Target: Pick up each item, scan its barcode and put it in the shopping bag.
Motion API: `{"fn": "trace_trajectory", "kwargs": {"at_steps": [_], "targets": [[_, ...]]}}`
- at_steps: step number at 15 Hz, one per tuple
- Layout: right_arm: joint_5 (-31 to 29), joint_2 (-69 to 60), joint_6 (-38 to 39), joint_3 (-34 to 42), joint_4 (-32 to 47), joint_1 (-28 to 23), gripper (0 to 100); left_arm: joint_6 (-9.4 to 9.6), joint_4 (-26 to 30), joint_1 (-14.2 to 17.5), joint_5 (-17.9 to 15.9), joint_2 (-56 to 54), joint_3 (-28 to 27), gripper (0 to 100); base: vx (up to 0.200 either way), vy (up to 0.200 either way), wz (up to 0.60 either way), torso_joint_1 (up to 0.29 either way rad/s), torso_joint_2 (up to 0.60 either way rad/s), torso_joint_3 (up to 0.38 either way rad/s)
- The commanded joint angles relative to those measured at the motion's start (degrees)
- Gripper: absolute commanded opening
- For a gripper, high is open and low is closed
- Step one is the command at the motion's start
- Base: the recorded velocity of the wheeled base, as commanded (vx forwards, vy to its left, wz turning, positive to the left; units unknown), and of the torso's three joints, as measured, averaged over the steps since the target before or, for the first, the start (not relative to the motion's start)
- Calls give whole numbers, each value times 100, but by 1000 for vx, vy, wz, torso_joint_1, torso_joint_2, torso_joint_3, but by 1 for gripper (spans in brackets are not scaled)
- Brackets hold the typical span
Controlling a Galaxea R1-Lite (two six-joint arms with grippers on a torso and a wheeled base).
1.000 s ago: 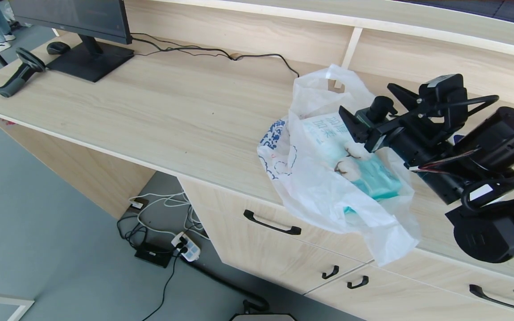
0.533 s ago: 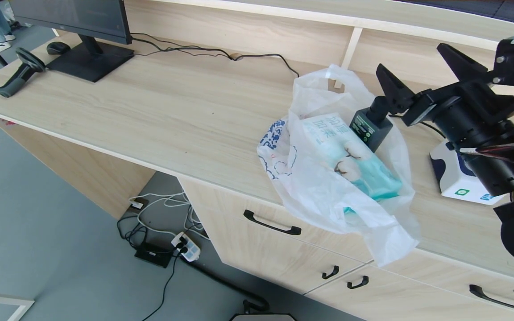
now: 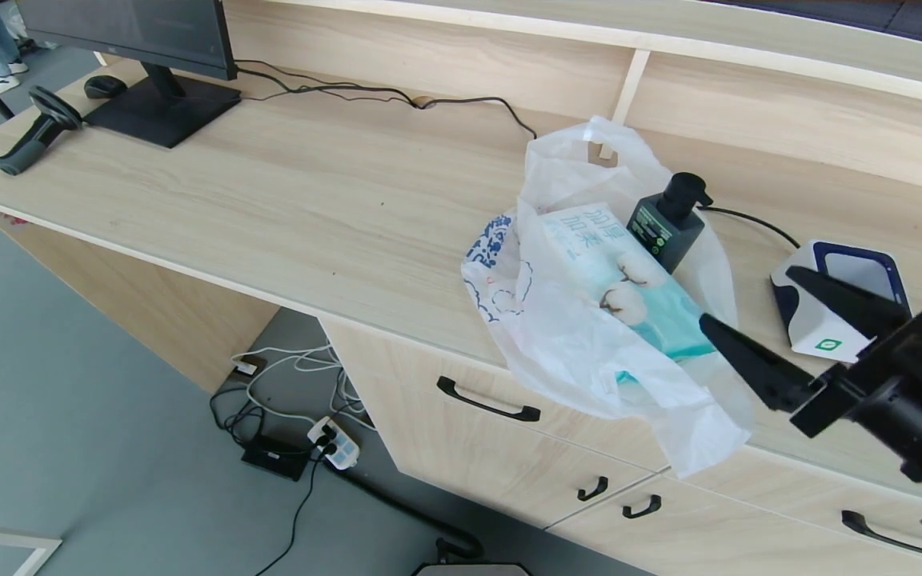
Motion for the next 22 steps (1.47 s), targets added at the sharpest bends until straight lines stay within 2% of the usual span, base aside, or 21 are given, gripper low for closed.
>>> {"fn": "trace_trajectory", "kwargs": {"at_steps": [1,4,5,7,11,12,16,17,18,22], "targets": [[-10,-429,106,1174,281,164,100,-1,-9,-1,1,9,0,100,0,0,0,0,0,0],[8,-1097,633,1174,1864,779,100,-1,0,-1,1,9,0,100,0,0,0,0,0,0],[8,-1572,607,1174,2936,920,100,-1,-9,-1,1,9,0,100,0,0,0,0,0,0],[8,-2301,440,1174,4254,937,100,-1,0,-1,1,9,0,100,0,0,0,0,0,0],[17,-4956,440,1156,7409,937,100,-1,0,-1,1,0,0,100,0,0,0,0,0,0],[25,-5263,449,1068,7796,928,100,-1,-9,-1,1,9,0,100,0,0,0,0,0,0],[-80,-4956,475,1051,7796,840,100,-1,0,-1,1,9,0,100,0,0,0,0,0,0],[-317,-4464,492,1077,7708,-302,100,-1,0,-1,1,9,0,100,0,0,0,0,0,0],[-326,-4376,299,1077,7717,-1032,100,-1,0,-1,1,9,0,100,0,0,0,0,0,0],[-335,-5659,246,1068,7743,-2614,100,-1,0,-1,1,9,0,100,0,0,0,0,0,0]]}}
